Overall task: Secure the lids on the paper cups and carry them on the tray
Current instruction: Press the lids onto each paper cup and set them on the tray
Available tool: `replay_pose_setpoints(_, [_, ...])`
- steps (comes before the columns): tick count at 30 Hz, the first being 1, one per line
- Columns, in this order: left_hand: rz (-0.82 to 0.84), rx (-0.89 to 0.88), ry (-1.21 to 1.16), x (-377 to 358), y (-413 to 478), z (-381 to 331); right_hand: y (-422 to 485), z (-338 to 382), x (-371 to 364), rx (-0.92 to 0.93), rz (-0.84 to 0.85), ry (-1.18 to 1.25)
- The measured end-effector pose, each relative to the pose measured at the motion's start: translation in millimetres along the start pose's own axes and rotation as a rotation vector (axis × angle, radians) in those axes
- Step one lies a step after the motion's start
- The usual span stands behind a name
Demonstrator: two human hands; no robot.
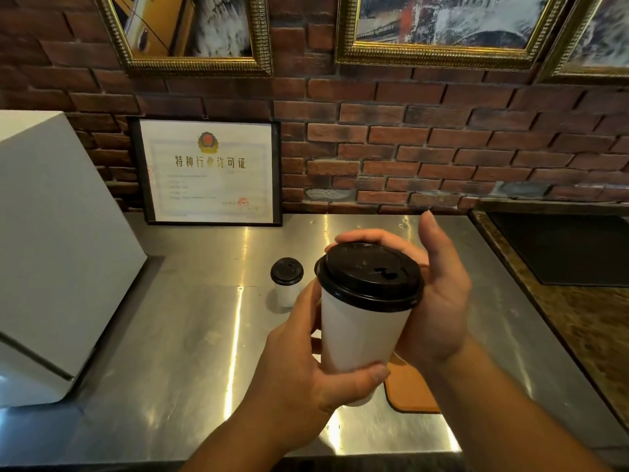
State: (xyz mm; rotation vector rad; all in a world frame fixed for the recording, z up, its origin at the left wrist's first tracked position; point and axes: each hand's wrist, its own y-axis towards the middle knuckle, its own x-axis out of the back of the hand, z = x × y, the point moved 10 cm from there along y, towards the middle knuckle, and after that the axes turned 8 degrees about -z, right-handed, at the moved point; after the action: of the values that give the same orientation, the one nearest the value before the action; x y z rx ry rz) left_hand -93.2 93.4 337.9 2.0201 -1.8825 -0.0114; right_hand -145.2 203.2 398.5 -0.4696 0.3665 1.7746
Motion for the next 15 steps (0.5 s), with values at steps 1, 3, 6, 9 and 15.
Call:
replay_pose_setpoints(1, [-0.001,0.000,0.005,-0.3,-0.5,0.8,0.0,-1.7,0.3,0.002,-0.017,0.011])
replay_pose_setpoints(3, [0.000,0.002,0.004,-0.1,-1.6,1.6,-0.5,-4.5,1.5,0.005,-0.051,0.019])
replay_pose_setpoints(6, [0.016,-0.001,-0.011,-0.6,-2.3,0.5,-2.2,-6.2,1.8,-0.002,-0.080,0.031])
replay_pose_setpoints(9, [0.030,0.005,-0.028,-1.8,-2.6,-0.3,-3.8,-6.0,0.2,-0.009,-0.088,0.038])
replay_pose_setpoints(15, [0.011,0.014,-0.020,-0.2,-2.2,-0.8,-8.2,-2.5,6.2,0.000,-0.128,-0.072])
